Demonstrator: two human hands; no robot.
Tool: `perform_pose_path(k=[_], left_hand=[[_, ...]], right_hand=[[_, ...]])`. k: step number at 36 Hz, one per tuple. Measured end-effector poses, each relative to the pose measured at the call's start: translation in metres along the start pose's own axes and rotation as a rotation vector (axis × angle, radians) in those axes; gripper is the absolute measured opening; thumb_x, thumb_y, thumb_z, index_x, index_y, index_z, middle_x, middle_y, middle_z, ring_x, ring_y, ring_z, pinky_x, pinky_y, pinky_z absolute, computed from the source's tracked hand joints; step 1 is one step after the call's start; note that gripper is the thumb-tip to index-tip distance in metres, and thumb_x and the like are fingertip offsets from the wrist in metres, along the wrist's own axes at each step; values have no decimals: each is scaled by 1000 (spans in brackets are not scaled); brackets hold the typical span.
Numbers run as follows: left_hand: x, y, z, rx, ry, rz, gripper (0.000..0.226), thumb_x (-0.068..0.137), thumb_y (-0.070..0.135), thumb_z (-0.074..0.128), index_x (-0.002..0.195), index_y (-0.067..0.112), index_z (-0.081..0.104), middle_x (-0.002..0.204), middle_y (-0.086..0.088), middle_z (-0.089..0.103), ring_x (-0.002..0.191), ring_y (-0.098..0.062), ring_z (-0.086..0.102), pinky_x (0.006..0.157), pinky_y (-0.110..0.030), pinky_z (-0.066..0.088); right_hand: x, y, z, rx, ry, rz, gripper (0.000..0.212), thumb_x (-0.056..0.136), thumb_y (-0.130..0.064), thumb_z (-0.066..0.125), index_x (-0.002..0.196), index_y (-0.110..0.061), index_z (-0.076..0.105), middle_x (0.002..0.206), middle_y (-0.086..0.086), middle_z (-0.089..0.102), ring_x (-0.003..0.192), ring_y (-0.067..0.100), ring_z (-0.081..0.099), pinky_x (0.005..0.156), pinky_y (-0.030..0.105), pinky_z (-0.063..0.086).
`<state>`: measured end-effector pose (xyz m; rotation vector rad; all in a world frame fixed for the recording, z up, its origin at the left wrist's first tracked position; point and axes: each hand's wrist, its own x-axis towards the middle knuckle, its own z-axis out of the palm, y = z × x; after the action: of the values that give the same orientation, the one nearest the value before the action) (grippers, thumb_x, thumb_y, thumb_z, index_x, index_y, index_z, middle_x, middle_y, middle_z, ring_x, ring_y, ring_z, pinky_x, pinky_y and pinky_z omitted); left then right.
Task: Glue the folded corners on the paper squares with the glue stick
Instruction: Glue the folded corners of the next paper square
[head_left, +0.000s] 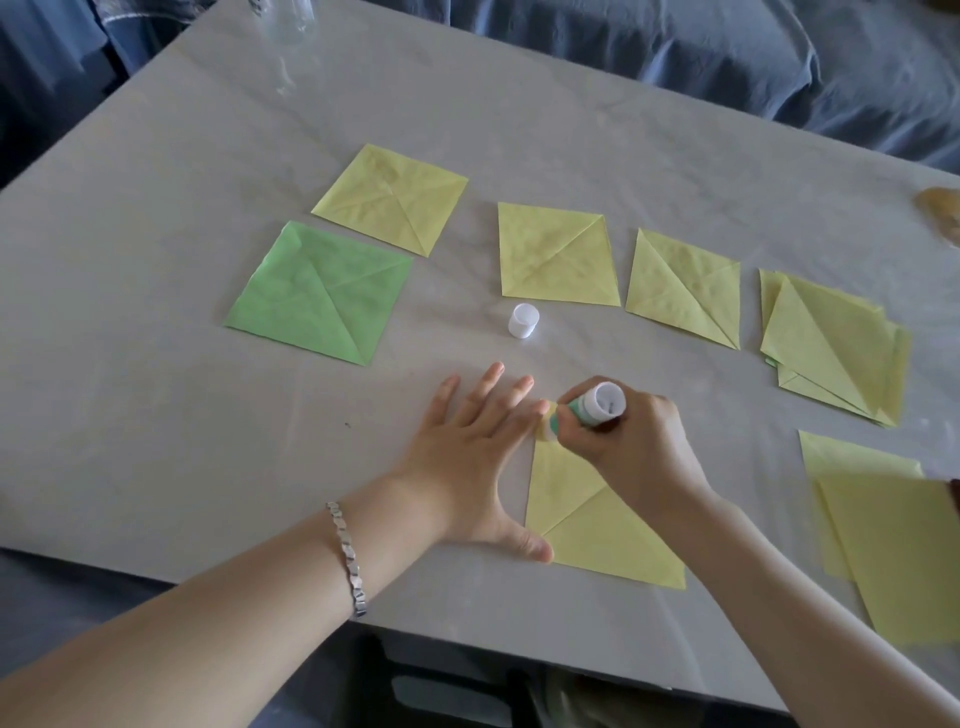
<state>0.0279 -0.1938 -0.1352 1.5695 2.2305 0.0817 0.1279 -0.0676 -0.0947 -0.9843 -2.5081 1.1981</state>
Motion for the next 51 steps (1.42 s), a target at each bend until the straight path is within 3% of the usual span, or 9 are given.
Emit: perform_pose_path(k=[7,15,22,29,33,38,43,48,51], left_hand=[[0,-1,0,8,-2,17,127,60,85,52,148,27,-19,151,8,-34,132,-14,-43,109,-43,-26],[-1,-2,1,28,6,27,126,61,86,49,148,26,-20,152,6,-33,134,-15,-39,111,-46,-23],[1,0,-2,37,-41,13,129,60,85,52,146,26,-23,150,5,-37,130,-16,-44,107,-45,-28],[1,0,-3,51,-60,15,131,59,87,51,146,25,-25,149,5,-38,130,-17,-45,107,-45,-28],[-1,-1,-2,46,-43,22,130,60,86,52,146,25,-24,149,6,-37,131,-16,-43,109,-46,-26],[-1,0,-5,49,-65,18,128,62,83,53,145,26,-26,149,6,-38,131,-16,-43,109,-47,-25],[0,1,-4,52,-61,10,131,59,85,54,146,25,-24,150,5,-37,132,-17,-43,109,-47,-25],[1,4,-8,64,-102,-10,132,60,83,56,145,26,-27,147,5,-41,130,-17,-45,106,-45,-29],[1,5,-8,72,-112,-16,132,60,83,57,144,26,-27,147,5,-41,130,-18,-45,104,-45,-29]], right_hand=[[-31,4,4,19,-70,-76,27,69,-9,74,60,-29,58,59,-17,57,52,3,49,50,12,37],[-50,8,5,12,-179,-98,22,59,-42,62,78,-33,60,73,-7,64,61,13,56,58,37,48],[-24,3,4,15,-77,-94,14,69,-10,73,67,-17,62,71,-1,58,52,8,43,51,21,37],[-28,4,4,29,-52,-108,27,68,-10,75,63,-31,59,64,-16,58,53,4,49,50,14,37],[-50,9,5,74,-123,-116,7,61,-33,67,64,-35,62,76,-12,64,62,8,58,55,24,47],[-64,12,5,72,-154,-103,20,54,-51,61,71,-40,63,77,-12,66,65,10,60,59,31,49],[-51,13,3,42,-129,-129,5,60,-36,66,61,-36,61,73,-7,65,61,11,58,58,30,48],[-34,15,-2,23,-15,-109,28,66,-16,77,64,-37,59,79,-17,62,62,4,55,55,13,41],[-36,14,-3,12,-8,-117,18,61,-29,69,65,-42,58,83,-20,62,65,5,58,56,17,44]])
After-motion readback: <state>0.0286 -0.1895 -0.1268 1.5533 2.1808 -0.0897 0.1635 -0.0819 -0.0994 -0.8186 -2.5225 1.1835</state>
